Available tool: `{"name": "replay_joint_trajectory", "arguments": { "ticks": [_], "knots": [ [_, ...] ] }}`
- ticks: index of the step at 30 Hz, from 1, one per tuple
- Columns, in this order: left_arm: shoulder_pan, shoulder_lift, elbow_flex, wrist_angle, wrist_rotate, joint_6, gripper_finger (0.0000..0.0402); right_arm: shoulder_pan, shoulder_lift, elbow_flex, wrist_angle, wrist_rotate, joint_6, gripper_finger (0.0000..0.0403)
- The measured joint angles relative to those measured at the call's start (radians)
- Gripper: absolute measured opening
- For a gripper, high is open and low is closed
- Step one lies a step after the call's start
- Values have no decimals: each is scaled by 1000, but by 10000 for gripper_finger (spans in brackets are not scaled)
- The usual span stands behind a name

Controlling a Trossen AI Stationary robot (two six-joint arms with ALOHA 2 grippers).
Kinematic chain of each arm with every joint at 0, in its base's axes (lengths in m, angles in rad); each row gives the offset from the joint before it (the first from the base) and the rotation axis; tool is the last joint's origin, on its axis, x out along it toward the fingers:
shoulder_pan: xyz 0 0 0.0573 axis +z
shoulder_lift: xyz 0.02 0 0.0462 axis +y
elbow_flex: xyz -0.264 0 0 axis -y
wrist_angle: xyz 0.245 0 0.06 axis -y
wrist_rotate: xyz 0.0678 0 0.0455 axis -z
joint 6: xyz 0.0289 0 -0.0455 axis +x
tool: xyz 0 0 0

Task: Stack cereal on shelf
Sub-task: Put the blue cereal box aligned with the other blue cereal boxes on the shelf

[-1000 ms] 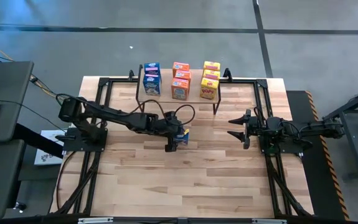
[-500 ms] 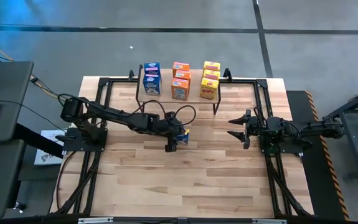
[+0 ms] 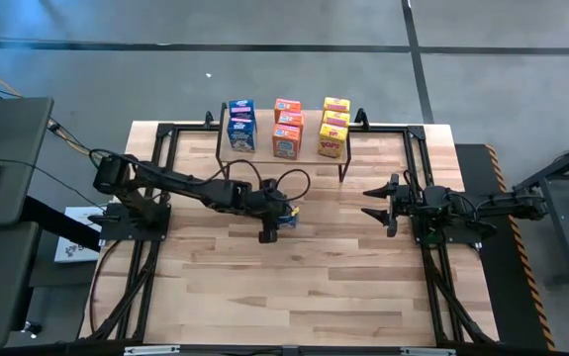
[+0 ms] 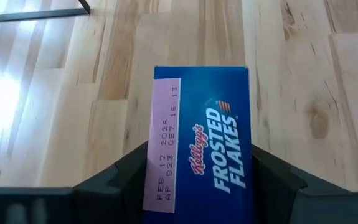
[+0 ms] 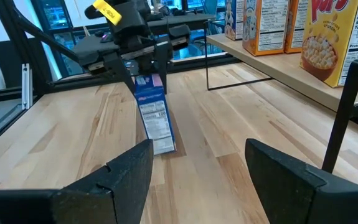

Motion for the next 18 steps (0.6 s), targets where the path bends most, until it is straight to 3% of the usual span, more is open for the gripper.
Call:
{"name": "replay_joint_trajectory", "arguments": {
  "ticks": [9, 18],
  "knots": [
    [-13, -130, 0, -126, -16, 0, 199, 0, 0, 0, 1, 0, 0, 248],
    [-11, -357, 0, -327, -95, 75, 199, 0, 0, 0, 1, 0, 0, 248]
  ]
}}
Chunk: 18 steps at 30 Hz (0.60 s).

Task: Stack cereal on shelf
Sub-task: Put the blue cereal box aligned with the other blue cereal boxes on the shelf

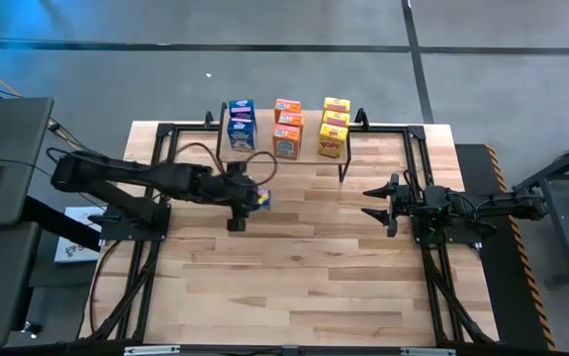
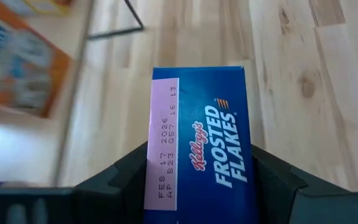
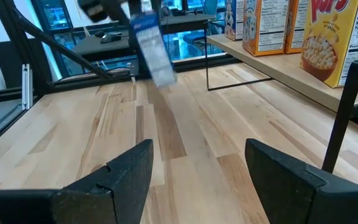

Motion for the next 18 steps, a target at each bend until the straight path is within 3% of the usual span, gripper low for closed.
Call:
{"name": "replay_joint_trajectory", "arguments": {
  "ticks": [8, 18],
  "knots": [
    [98, -157, 0, -66, -8, 143, 199, 0, 0, 0, 0, 0, 0, 248],
    [324, -236, 0, -112, 102, 305, 199, 0, 0, 0, 0, 0, 0, 248]
  ]
}}
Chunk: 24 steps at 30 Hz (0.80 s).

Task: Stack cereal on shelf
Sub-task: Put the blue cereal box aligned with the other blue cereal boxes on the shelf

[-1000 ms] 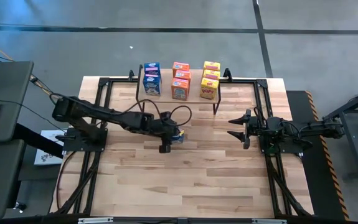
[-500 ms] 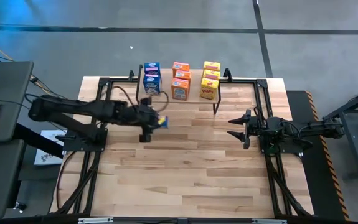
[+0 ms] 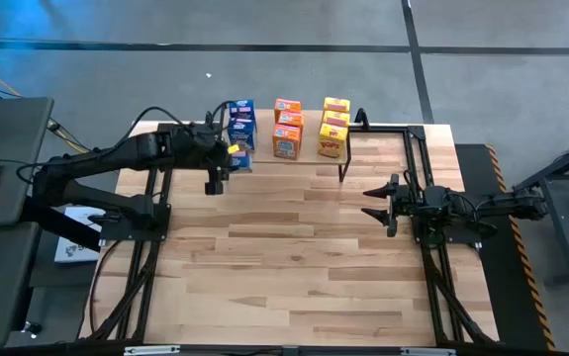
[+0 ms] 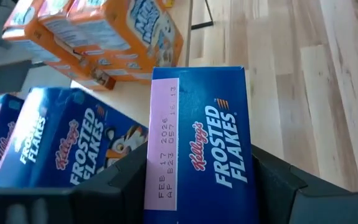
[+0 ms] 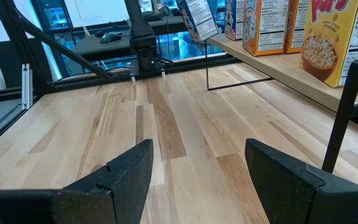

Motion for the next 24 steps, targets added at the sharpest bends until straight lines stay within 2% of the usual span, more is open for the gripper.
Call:
{"name": "replay_joint_trajectory", "arguments": {
  "ticks": [10, 24],
  "knots": [
    [143, 8, 0, 27, 139, 97, 199, 0, 0, 0, 0, 0, 0, 248],
    [211, 47, 0, 81, 166, 167, 199, 0, 0, 0, 0, 0, 0, 248]
  ]
}}
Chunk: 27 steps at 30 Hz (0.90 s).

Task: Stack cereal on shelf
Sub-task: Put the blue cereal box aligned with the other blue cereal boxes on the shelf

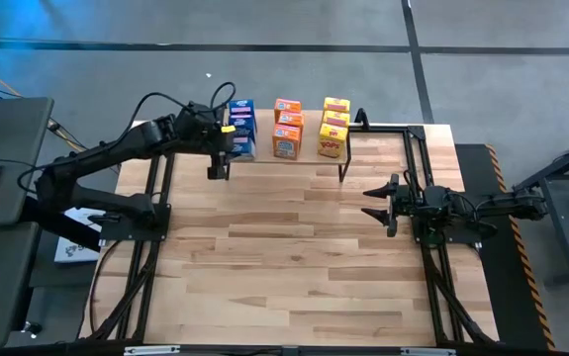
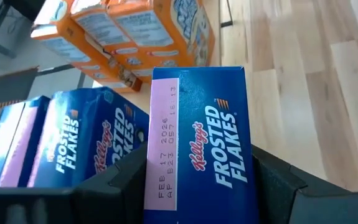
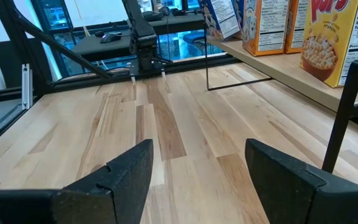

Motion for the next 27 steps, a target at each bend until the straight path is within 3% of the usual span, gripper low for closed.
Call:
{"name": "replay_joint_trajectory", "arguments": {
  "ticks": [27],
  "knots": [
    [38, 25, 0, 23, 34, 47, 200, 0, 0, 0, 0, 0, 0, 248]
  ]
}}
